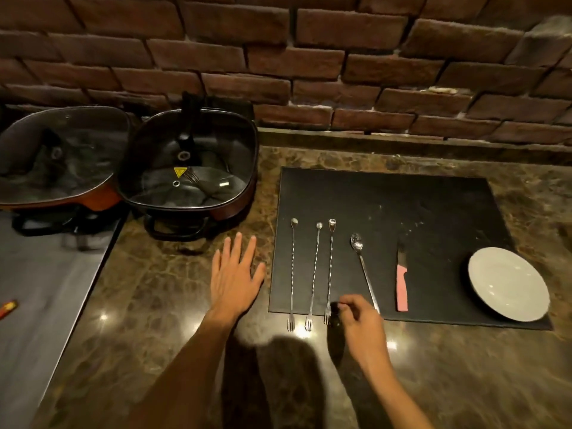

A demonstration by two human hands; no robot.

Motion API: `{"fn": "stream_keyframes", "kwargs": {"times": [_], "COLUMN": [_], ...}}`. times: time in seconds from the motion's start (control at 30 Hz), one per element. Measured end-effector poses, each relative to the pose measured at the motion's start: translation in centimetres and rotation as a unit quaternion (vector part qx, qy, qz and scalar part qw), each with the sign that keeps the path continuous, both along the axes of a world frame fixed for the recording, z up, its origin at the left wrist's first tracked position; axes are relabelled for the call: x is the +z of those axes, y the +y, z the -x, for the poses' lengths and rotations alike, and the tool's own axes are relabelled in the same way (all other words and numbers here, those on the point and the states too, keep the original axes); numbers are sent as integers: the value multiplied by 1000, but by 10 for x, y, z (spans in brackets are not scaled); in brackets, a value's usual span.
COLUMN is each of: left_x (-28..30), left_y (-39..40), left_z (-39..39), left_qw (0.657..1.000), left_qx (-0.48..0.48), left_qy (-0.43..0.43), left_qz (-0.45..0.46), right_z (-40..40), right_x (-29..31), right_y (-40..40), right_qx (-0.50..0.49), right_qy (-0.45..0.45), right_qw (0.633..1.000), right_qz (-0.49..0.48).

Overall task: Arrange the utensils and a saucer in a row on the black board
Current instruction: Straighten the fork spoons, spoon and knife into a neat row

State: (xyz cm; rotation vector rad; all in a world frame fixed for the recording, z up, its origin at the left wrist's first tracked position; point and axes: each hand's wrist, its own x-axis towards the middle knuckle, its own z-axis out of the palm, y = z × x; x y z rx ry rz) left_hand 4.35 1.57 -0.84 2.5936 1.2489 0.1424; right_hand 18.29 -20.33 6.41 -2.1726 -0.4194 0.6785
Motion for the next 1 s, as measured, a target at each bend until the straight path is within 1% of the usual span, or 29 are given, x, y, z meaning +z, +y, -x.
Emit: {"fn": "stream_keyframes", "kwargs": {"times": [0.1, 0.2, 0.37, 0.43, 0.53, 0.63, 0.77, 1.0], "left_x": [-16, -27, -33, -32, -36, -41, -40, -39], "left_y": [18, 27, 30, 29, 27, 28, 30, 30], "left_z": [-11, -15, -16, -16, -13, -13, -14, -15], "left_qw": [1000, 998, 998, 998, 996, 993, 994, 997], "left_qx": [-19, -45, -44, -45, -54, -55, -55, -52], "left_qy": [15, 37, 39, 27, -18, -40, -28, -3], "left_qz": [8, -7, -5, -17, -71, -96, -86, -60], "right_z": [10, 15, 14, 16, 20, 22, 19, 12], "right_x": [-4, -5, -10, -13, -18, -22, -23, -23], "right_y": [25, 50, 91, 103, 119, 134, 149, 154], "right_qx": [4, -3, 4, 27, 62, 69, 68, 73], "right_qy": [0, -11, -39, -57, -99, -123, -136, -148], "right_qw": [1000, 1000, 997, 993, 984, 976, 965, 961], "right_qz": [14, 29, 73, 102, 131, 165, 213, 222]}}
